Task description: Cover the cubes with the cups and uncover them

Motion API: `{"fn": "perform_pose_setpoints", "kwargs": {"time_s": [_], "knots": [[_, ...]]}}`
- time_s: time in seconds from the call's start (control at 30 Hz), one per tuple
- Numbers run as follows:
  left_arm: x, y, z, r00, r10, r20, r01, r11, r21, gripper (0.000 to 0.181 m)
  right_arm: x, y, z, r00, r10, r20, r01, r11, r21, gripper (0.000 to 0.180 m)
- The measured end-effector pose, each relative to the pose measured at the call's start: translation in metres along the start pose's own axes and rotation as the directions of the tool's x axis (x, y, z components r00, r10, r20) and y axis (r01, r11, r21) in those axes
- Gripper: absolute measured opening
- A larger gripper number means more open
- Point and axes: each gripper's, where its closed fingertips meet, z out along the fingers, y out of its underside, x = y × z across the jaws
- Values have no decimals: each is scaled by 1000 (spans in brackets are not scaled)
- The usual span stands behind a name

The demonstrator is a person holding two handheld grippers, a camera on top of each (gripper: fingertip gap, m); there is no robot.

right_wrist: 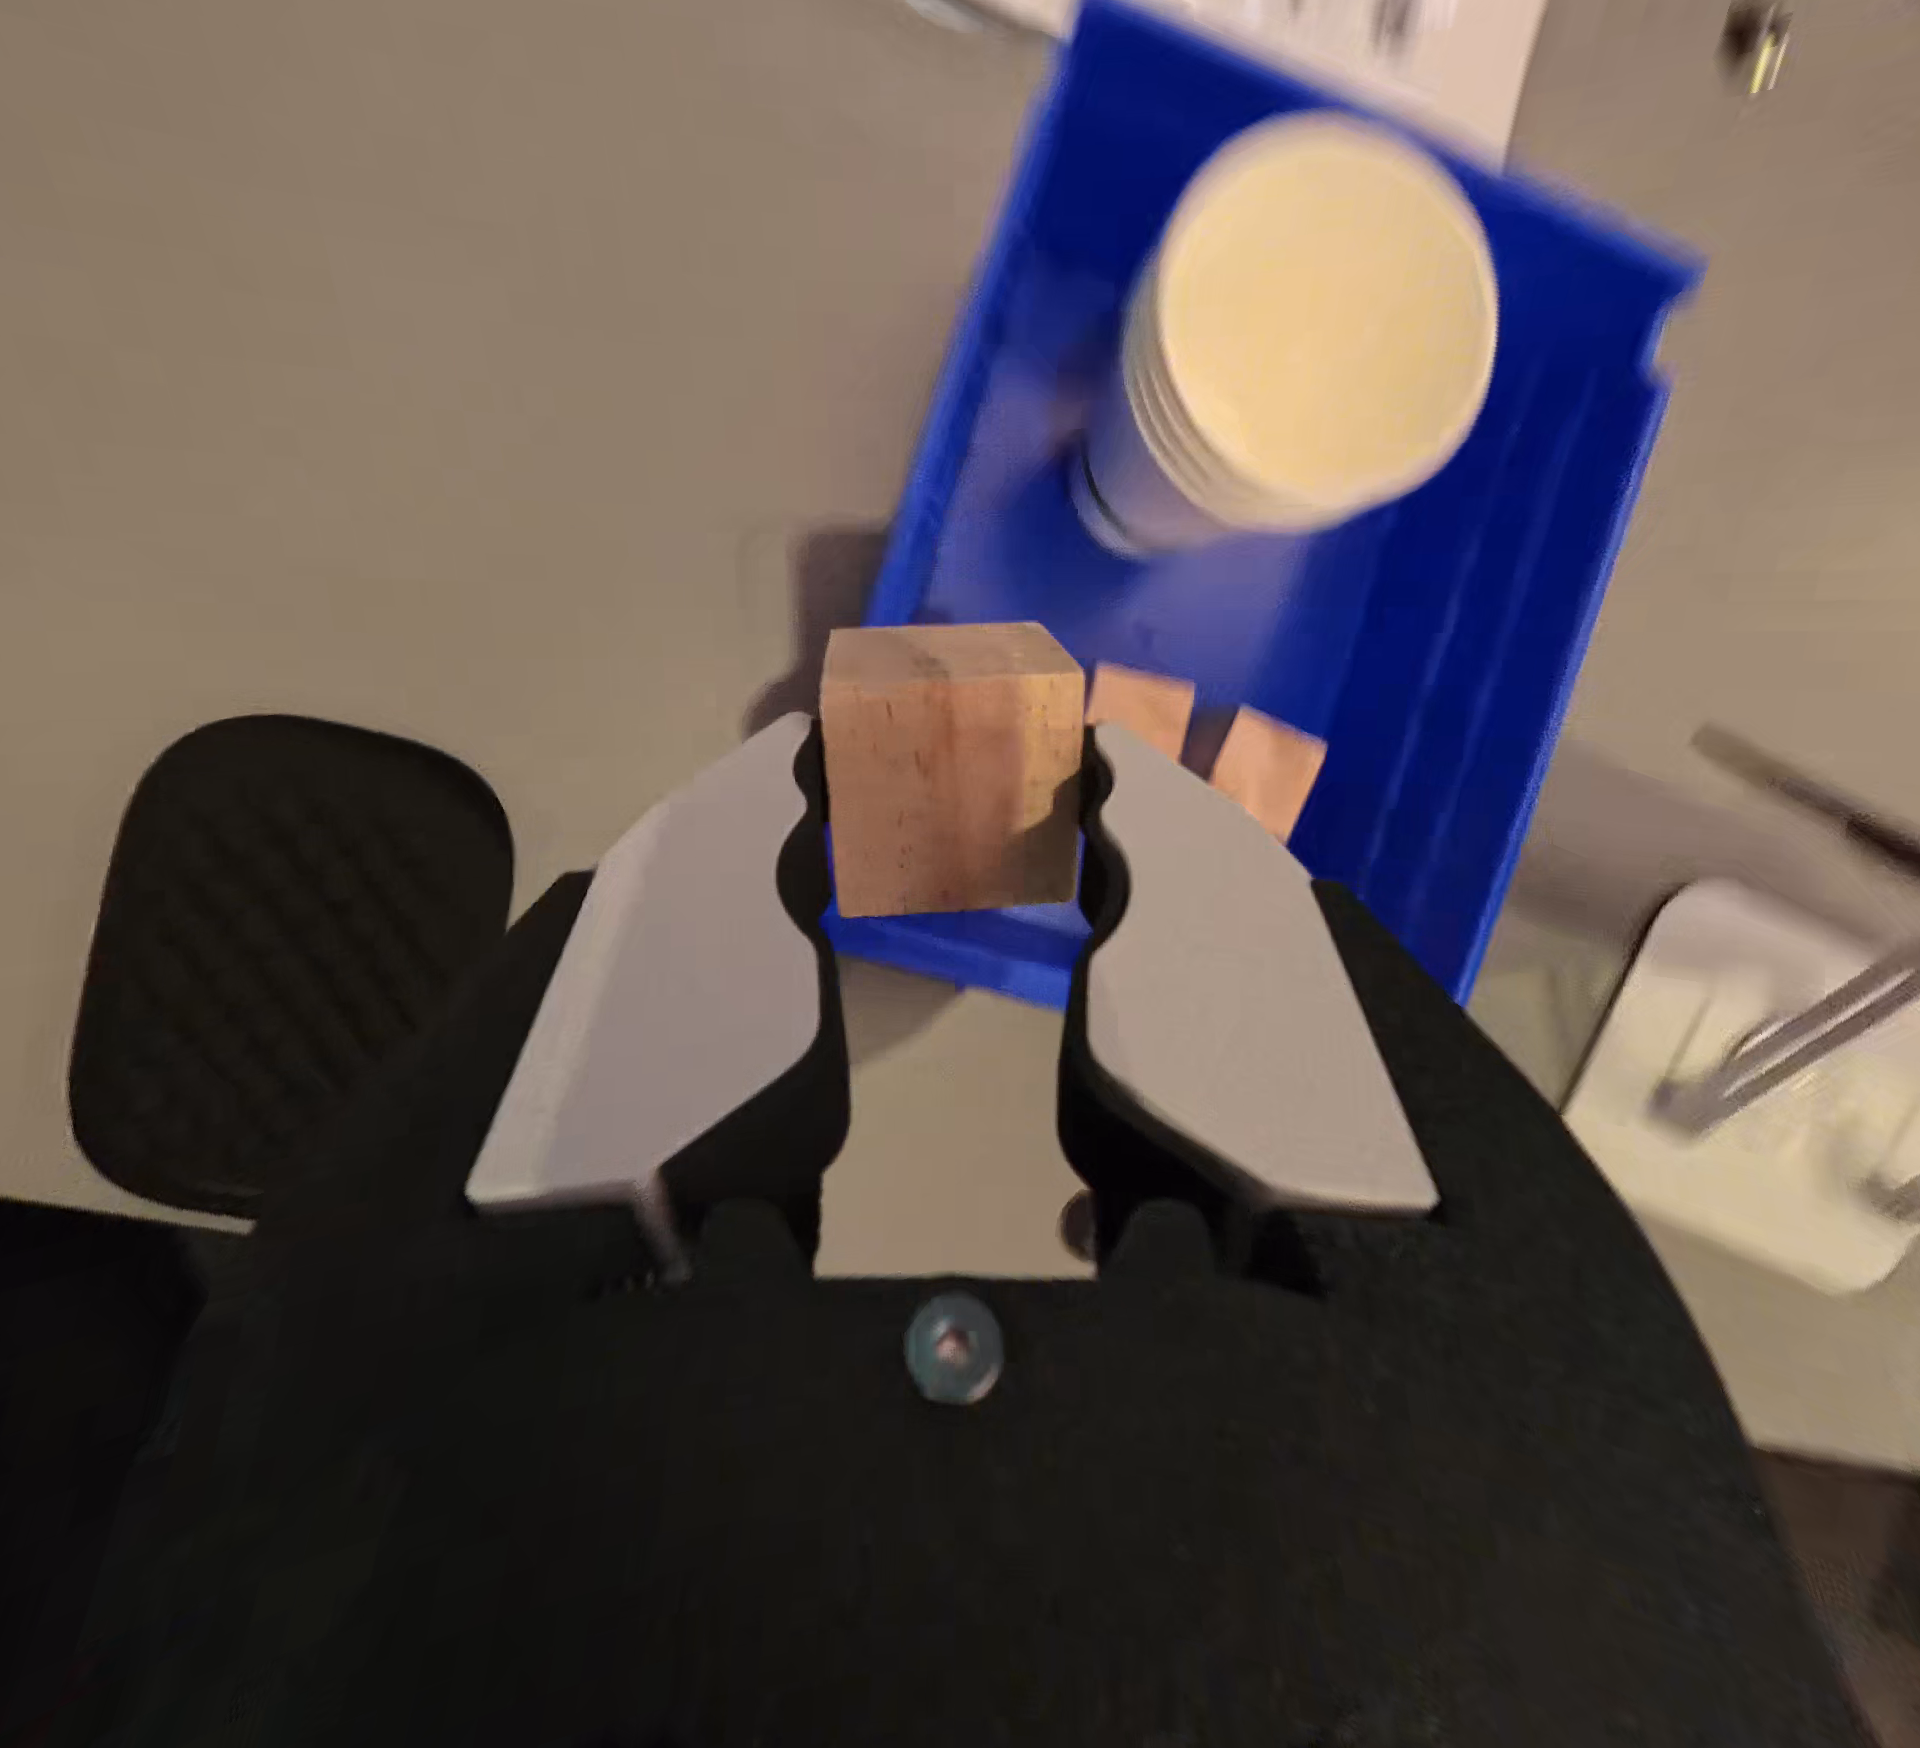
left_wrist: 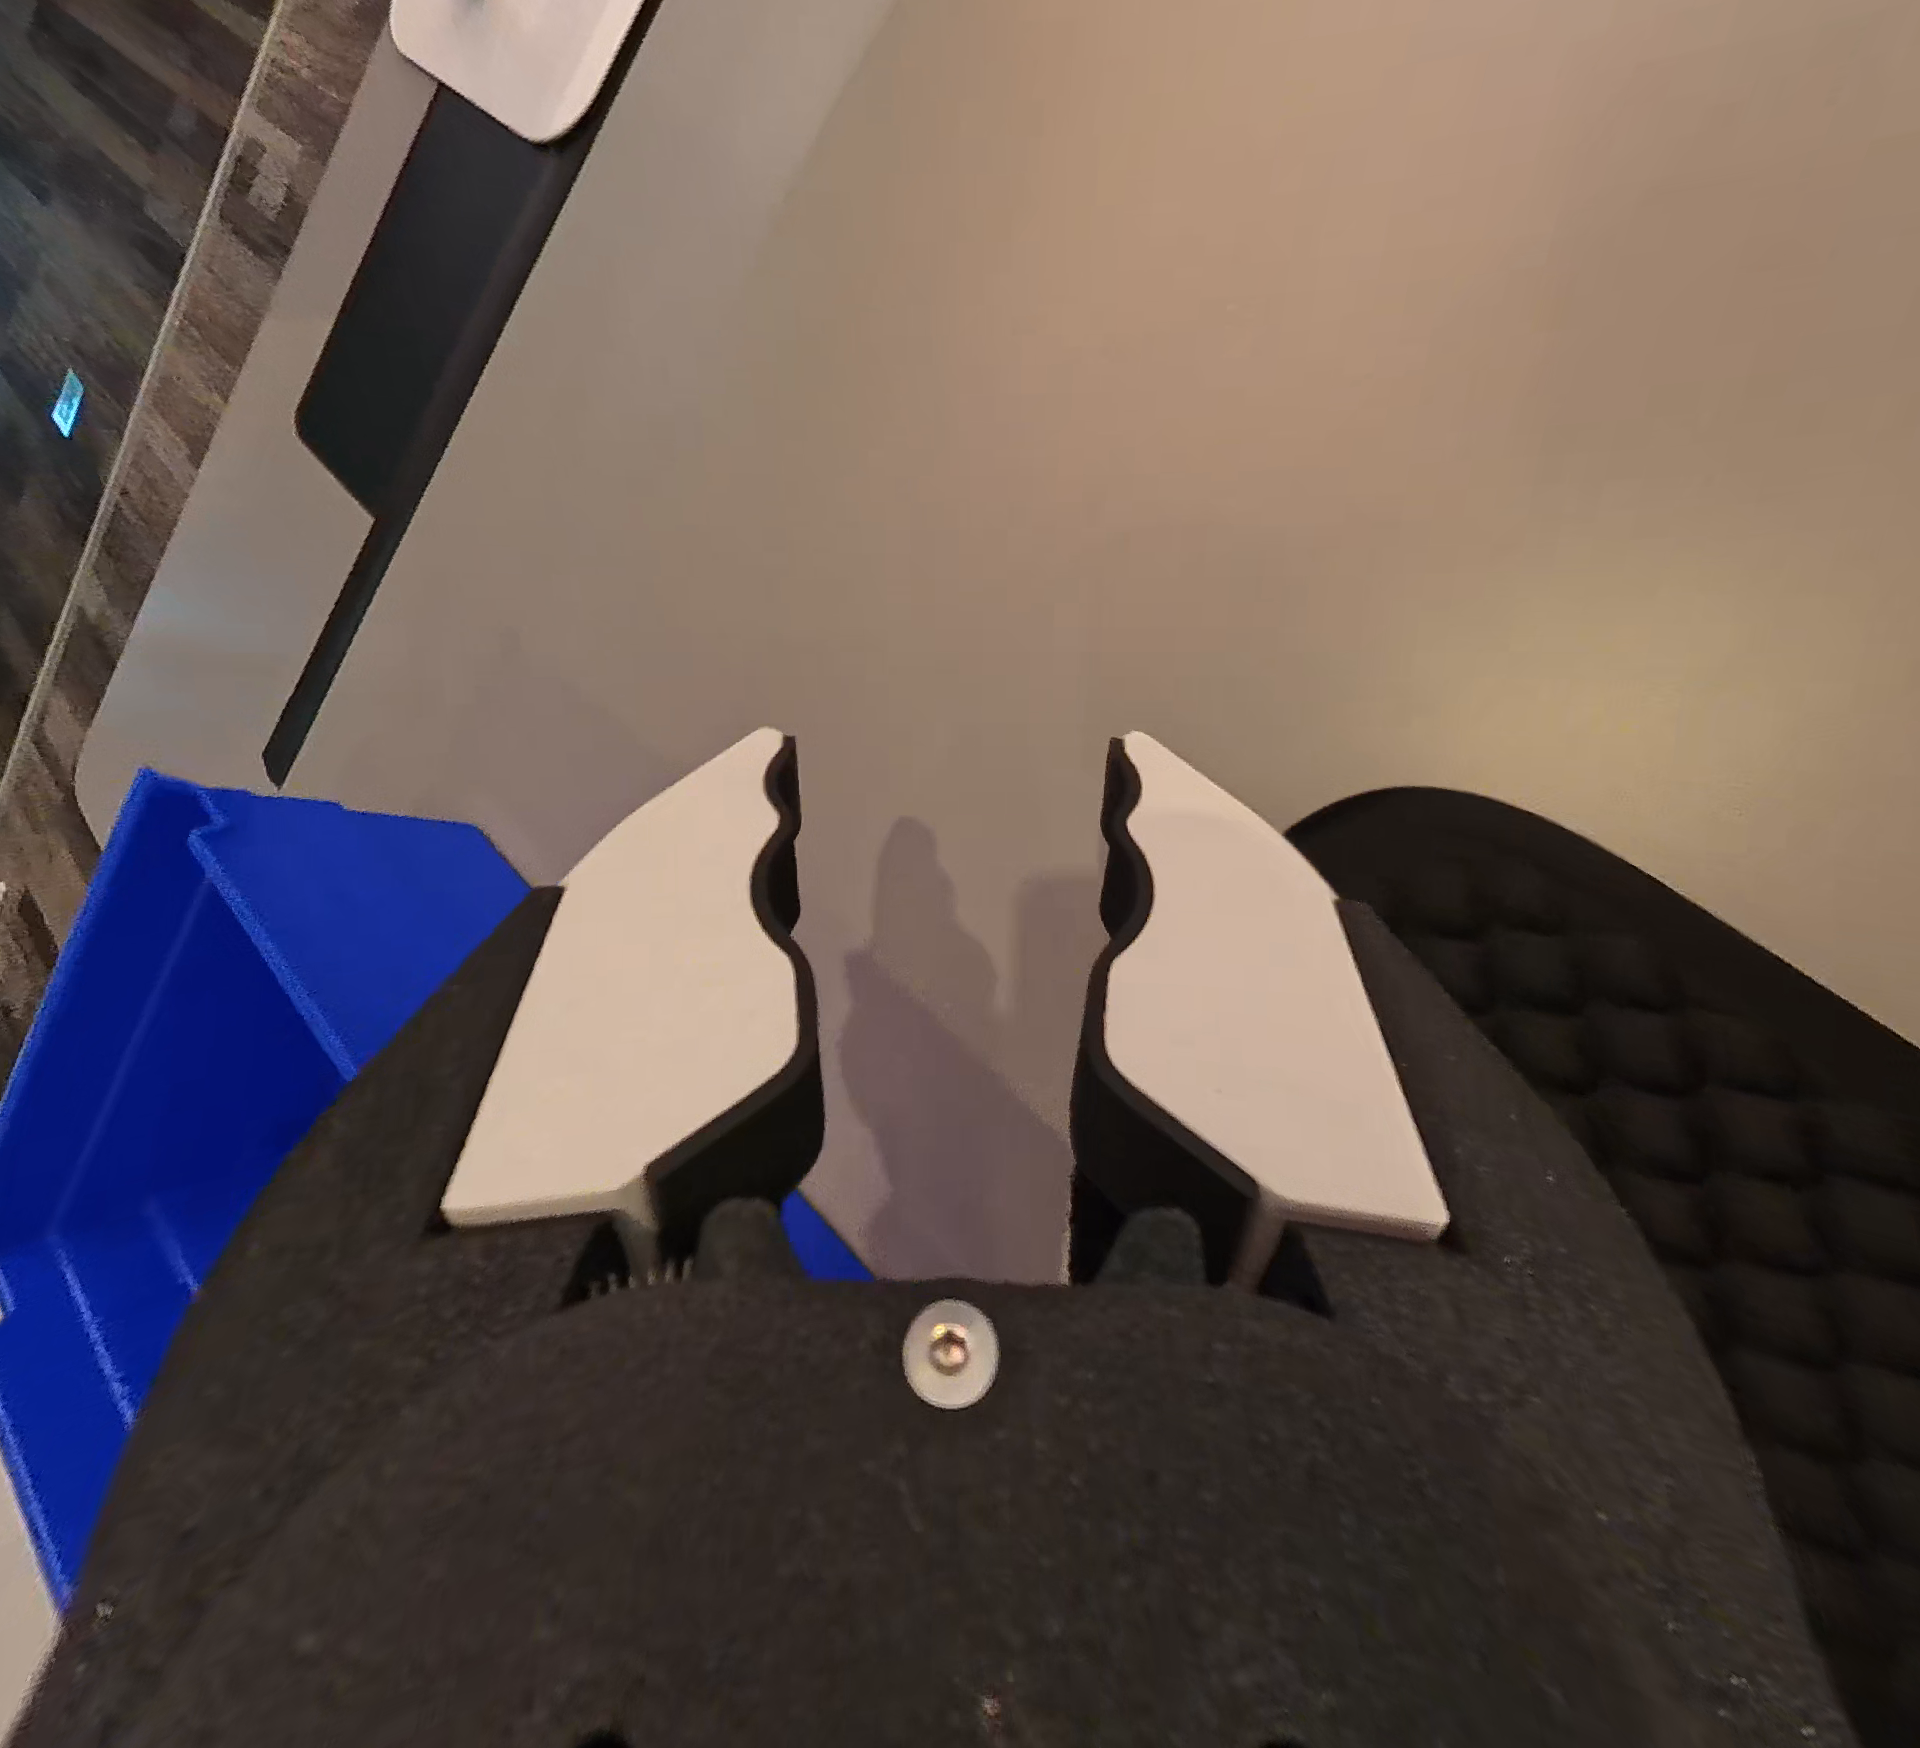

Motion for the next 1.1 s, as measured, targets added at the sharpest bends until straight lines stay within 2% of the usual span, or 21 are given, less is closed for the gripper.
{"fn": "perform_pose_setpoints", "kwargs": {"time_s": [0.13, 0.27, 0.4, 0.73, 1.07, 1.1], "knots": [[2, -8, 2, 1000, 23, -3, -23, 1000, 5, 56, 18, 54, 44, 981, 183, 65, -174, 976, -130, 45], [2, -15, -4, 999, 36, 4, -36, 999, 7, 56, 28, 88, 87, 970, 239, 36, -224, 947, -230, 45], [4, -14, -13, 999, 49, 12, -49, 999, 5, 56, 33, 104, 111, 966, 257, 2, -246, 927, -284, 45], [5, -11, -20, 998, 51, 23, -51, 999, 3, 55, 41, 113, 124, 974, 204, -95, -224, 923, -313, 45], [15, -12, -15, 998, 66, 3, -66, 998, 2, 55, 38, 111, 131, 977, 197, -87, -214, 930, -300, 46], [15, -12, -14, 998, 63, 3, -63, 998, 3, 55, 38, 111, 130, 978, 190, -87, -207, 932, -298, 51]]}}
